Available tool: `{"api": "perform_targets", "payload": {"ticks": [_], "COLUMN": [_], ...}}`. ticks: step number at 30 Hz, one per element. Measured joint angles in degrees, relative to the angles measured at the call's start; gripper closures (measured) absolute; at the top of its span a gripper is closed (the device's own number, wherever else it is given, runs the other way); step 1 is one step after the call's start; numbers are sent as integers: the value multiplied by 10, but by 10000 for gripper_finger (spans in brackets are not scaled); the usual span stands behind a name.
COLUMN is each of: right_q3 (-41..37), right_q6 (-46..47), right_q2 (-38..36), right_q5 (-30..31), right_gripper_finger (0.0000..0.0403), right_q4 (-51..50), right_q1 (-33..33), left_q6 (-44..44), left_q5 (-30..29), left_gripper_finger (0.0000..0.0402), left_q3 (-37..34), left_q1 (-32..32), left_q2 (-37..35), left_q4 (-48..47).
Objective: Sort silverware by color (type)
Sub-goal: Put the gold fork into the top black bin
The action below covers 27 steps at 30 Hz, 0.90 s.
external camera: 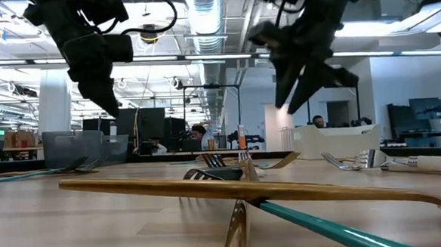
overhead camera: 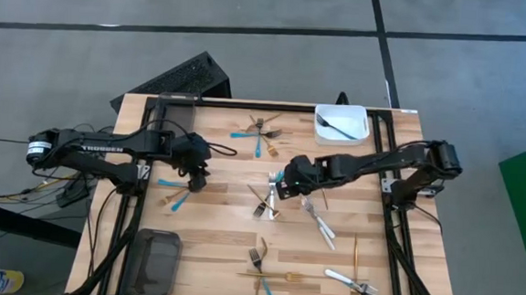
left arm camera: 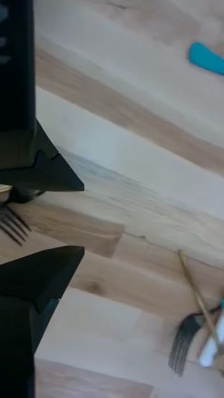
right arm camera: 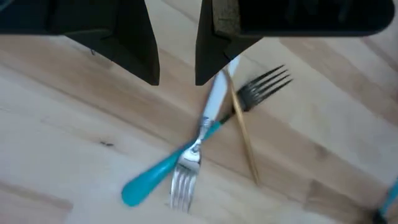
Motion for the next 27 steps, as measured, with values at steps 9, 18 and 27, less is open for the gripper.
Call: {"api": "perform_targets", "payload": {"ticks": [9,18,27], "right_q3": [-1,8,62], "right_q6": [-12,-43,-80], "right_q2": [41,-12,-76], "right_q5": [-45,-49,-18], "right_gripper_finger": [275,275,275], "right_q4": [52,12,-103], "right_q1": [-24,-36,-69], "left_q6": [-1,-50,-60], "left_q5": [-51,-62,-73], "left_gripper_finger": [262,262,262], "left_q3": [0,0,1], "left_q1": [0,0,0], "left_q2": [0,0,-54], "left_q4": [4,8,14]}}
